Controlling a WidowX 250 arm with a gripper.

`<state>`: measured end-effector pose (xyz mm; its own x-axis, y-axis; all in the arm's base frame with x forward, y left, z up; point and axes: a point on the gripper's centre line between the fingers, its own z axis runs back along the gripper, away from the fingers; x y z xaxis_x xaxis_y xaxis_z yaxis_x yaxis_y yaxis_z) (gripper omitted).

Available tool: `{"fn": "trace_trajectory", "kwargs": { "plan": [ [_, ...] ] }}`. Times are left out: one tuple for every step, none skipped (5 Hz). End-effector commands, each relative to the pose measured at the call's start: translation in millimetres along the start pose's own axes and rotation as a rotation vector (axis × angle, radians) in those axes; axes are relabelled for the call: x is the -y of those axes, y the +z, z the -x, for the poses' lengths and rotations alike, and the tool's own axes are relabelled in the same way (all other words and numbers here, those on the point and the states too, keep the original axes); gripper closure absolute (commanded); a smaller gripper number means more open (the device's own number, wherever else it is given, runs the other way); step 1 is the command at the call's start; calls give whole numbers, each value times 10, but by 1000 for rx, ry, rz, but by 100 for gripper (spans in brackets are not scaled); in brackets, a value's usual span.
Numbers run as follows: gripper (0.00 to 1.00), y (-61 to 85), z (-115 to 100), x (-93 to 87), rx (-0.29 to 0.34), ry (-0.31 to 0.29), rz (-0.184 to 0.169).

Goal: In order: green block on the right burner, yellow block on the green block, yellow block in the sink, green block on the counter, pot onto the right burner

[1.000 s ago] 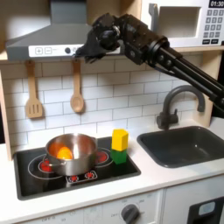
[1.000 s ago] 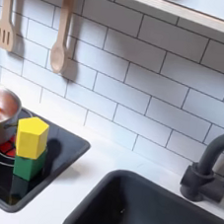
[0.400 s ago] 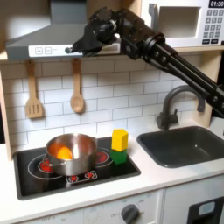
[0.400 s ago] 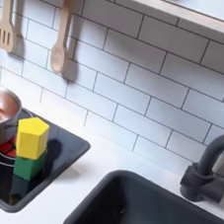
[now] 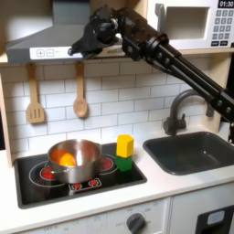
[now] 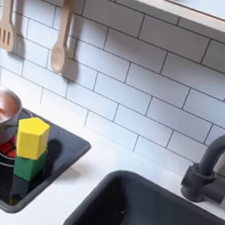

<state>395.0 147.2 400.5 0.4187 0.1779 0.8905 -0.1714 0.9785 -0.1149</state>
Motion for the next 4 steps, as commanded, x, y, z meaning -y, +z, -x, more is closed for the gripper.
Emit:
{"fn": "trace_trajectory", "kwargs": {
  "plan": [
    [100,-25,19,-41,-11,-7,-4],
    [100,-20,21,-22,-16,-24,0],
    [100,23,33,-20,-13,-19,4],
    [100,-5,72,-10,-25,-20,7]
  ]
}}
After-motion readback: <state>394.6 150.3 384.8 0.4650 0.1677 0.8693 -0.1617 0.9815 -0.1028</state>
